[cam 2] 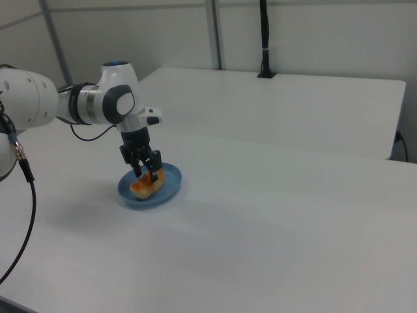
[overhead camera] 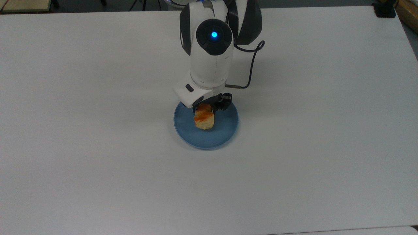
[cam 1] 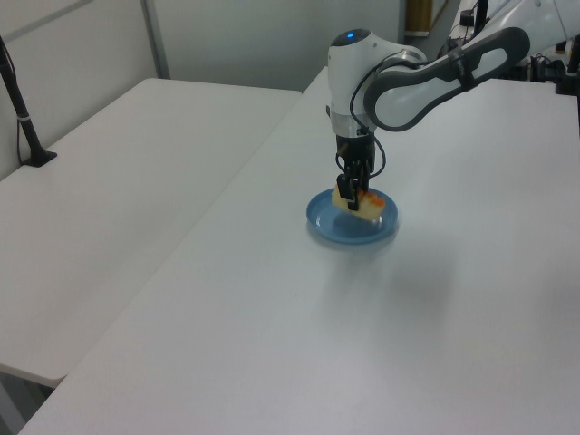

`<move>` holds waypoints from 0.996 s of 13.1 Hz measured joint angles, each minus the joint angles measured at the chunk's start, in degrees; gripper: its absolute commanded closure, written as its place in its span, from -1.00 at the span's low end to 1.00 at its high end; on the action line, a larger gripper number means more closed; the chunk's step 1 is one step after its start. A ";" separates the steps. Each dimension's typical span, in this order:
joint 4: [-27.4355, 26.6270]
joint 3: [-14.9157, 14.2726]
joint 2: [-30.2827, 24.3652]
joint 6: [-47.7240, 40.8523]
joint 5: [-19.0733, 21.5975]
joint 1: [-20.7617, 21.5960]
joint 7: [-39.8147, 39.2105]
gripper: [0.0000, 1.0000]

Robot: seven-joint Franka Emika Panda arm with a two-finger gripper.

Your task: Put the bread on a plate

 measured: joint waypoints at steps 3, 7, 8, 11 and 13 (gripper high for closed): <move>0.34 0.00 0.02 0.00 -0.05 0.05 1.64 -1.00; 1.98 -0.05 -2.01 -0.01 -0.08 -0.04 3.81 -1.00; 1.95 -0.16 -4.62 -0.38 -0.08 -0.26 3.86 -1.00; 1.34 -0.35 -13.03 -8.09 -0.09 -2.00 3.89 -1.00; 0.73 -0.38 -17.95 -14.30 -0.10 -3.60 3.72 -1.00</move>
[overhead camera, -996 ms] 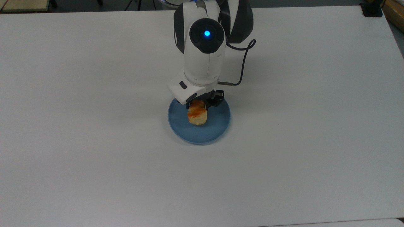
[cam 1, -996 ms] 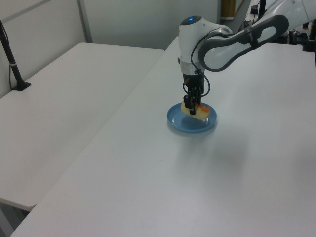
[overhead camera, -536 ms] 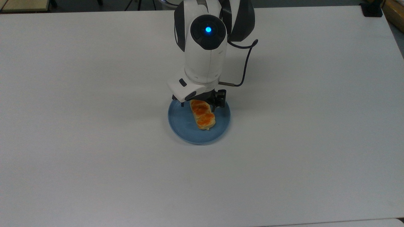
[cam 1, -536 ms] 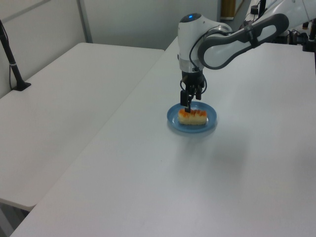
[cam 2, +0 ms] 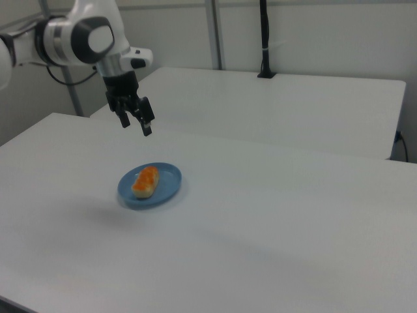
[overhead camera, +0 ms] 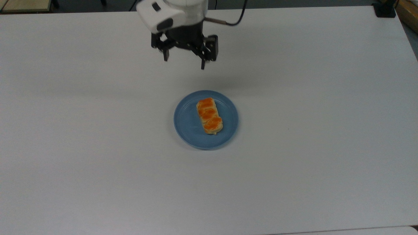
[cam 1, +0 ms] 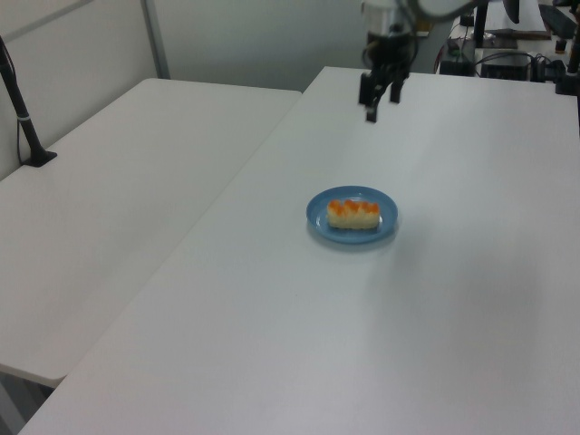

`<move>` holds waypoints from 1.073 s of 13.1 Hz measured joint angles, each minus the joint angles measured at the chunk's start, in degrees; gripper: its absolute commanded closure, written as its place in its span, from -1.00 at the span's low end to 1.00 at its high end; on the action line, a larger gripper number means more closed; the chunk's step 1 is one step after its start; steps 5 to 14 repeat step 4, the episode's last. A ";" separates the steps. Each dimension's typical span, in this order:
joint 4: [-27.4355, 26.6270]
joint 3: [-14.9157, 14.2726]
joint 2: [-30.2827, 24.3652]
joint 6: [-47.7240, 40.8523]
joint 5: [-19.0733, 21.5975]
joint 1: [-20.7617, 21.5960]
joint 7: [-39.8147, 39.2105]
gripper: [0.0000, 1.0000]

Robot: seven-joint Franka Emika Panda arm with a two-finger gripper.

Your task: Put the bread on a plate

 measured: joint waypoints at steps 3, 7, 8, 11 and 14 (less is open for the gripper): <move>-1.99 -0.10 -5.40 -6.49 0.00 -1.75 -2.60 -1.00; -2.22 -0.19 -5.55 -6.52 -0.01 -1.90 -2.67 -1.00; -2.22 -0.19 -5.55 -6.52 -0.01 -1.90 -2.67 -1.00; -2.22 -0.19 -5.55 -6.52 -0.01 -1.90 -2.67 -1.00; -2.22 -0.19 -5.55 -6.52 -0.01 -1.90 -2.67 -1.00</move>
